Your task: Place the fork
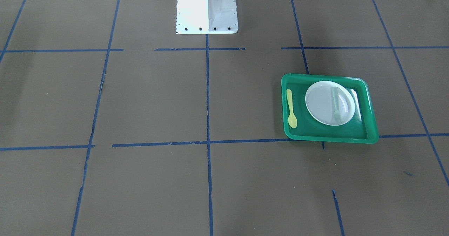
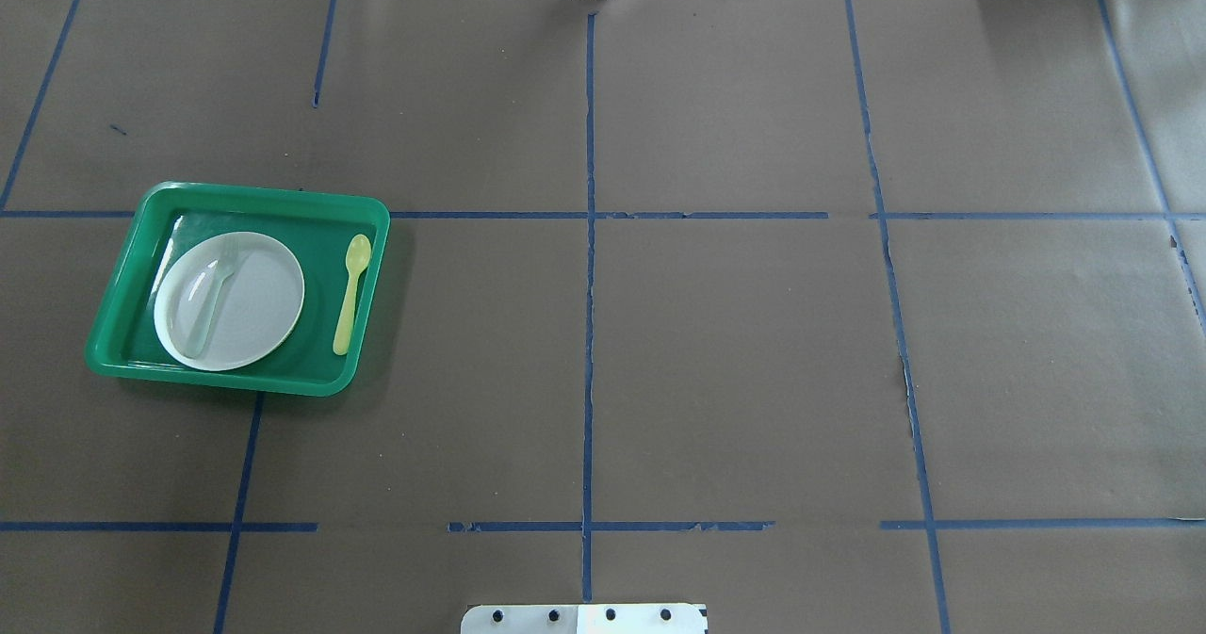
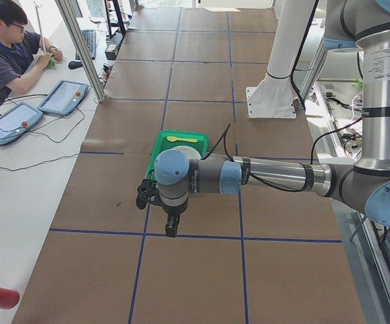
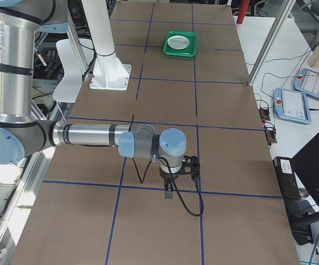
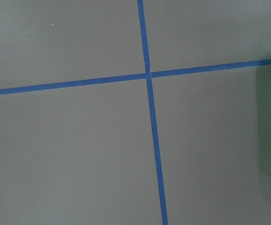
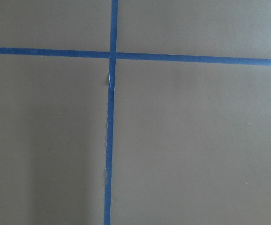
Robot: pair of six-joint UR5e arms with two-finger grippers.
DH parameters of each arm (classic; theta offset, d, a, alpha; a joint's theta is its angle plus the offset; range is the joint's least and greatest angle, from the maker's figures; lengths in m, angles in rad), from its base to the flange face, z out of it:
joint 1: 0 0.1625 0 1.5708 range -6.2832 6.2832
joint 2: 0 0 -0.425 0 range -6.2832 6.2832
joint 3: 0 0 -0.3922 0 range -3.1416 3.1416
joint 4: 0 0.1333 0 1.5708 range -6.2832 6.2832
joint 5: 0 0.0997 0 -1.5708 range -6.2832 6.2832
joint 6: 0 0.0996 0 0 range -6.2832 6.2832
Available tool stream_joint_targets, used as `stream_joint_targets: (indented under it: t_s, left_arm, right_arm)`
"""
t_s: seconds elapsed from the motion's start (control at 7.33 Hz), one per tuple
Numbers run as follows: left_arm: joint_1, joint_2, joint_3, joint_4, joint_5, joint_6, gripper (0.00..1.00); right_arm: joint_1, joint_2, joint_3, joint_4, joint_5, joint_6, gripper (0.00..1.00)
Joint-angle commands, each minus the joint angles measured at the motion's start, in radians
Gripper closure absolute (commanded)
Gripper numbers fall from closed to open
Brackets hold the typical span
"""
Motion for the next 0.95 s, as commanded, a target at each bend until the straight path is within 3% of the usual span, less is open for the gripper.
stream_joint_targets:
  t_s: [0.0,0.27,0.55,0.68,0.82]
  left_arm:
    - [0.0,0.002,0.003,-0.004,0.001,0.0,0.0]
    - [0.001,-0.004,-0.023,-0.045,-0.002,0.0,0.0]
    - [0.03,-0.005,-0.02,-0.204,-0.001,-0.07,0.0]
    - [0.126,-0.008,-0.021,-0.25,0.002,-0.194,0.0]
    - [0.208,-0.008,-0.017,-0.377,0.01,-0.35,0.0]
  right_arm:
    - [0.0,0.0,0.0,0.0,0.0,0.0,0.0]
    - [0.0,0.0,0.0,0.0,0.0,0.0,0.0]
    - [0.0,0.0,0.0,0.0,0.0,0.0,0.0]
    - [0.0,0.0,0.0,0.0,0.0,0.0,0.0]
    - [0.0,0.0,0.0,0.0,0.0,0.0,0.0]
